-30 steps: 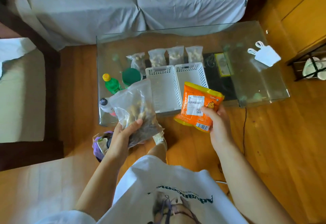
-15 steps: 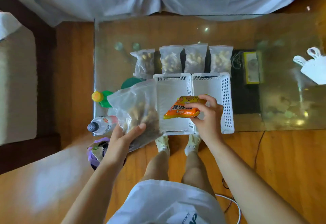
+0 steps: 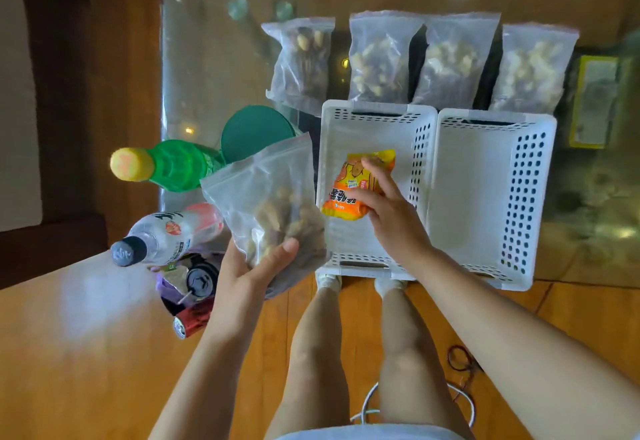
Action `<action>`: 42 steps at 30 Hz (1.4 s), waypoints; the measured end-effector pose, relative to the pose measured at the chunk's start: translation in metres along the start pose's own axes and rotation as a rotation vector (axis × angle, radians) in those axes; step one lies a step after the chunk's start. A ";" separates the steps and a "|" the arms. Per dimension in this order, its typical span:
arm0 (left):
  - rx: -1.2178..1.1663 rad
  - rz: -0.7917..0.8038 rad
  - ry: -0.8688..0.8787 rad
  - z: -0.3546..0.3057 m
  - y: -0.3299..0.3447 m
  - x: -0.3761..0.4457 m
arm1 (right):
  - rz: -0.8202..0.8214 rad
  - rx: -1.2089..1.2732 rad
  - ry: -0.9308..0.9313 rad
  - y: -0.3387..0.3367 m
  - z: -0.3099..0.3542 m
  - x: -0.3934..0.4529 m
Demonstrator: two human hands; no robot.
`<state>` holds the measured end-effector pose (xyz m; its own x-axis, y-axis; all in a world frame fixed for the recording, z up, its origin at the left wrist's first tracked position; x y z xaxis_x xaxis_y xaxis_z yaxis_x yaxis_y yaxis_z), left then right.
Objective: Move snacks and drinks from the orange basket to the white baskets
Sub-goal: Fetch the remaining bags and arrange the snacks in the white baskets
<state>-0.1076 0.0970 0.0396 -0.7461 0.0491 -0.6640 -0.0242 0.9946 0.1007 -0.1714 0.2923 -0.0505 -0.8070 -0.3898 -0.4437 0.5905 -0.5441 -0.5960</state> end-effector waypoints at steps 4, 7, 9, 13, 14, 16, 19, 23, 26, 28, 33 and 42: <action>-0.047 -0.022 -0.017 0.011 -0.001 0.010 | 0.068 -0.053 -0.104 0.013 -0.011 0.012; -0.056 -0.008 -0.054 0.022 -0.001 0.016 | 0.067 -0.026 -0.063 0.017 -0.018 0.008; -0.064 0.042 -0.101 0.031 0.001 0.019 | 0.059 -0.017 -0.018 0.019 -0.021 0.003; -0.140 0.147 -0.223 0.041 0.009 0.032 | -0.021 0.161 0.072 0.015 -0.023 0.003; -0.166 0.166 -0.247 0.042 0.012 0.036 | -0.087 0.229 0.103 0.013 -0.024 0.004; -0.211 0.175 -0.295 0.044 0.018 0.043 | -0.220 0.281 0.181 0.008 -0.027 0.008; -0.237 0.165 -0.344 0.050 0.024 0.047 | -0.334 0.247 0.220 0.004 -0.028 0.012; -0.276 0.190 -0.336 0.054 0.027 0.048 | -0.212 0.238 0.234 0.014 -0.023 0.020; -0.300 0.172 -0.329 0.056 0.023 0.050 | -0.171 0.169 0.232 0.021 -0.018 0.022; -0.287 0.162 -0.325 0.055 0.022 0.051 | -0.165 0.165 0.222 0.021 -0.018 0.020; -0.193 0.154 -0.279 0.046 0.023 0.047 | -0.150 0.279 0.130 0.002 -0.014 0.006; -0.053 0.401 -0.112 -0.013 0.094 0.042 | -0.149 1.161 0.029 -0.096 0.002 -0.060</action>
<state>-0.1500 0.1912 0.0304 -0.6268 0.4442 -0.6402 0.2175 0.8887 0.4037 -0.1792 0.3664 0.0344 -0.8579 -0.2564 -0.4452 0.1156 -0.9407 0.3190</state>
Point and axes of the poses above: each hand's wrist, its own x-axis towards the middle knuckle, its own y-axis out of the palm, z = x × y, the point moved 4 cm from there along x, towards the middle knuckle, and after that the axes turned 9 degrees about z, right-handed, at the moved point
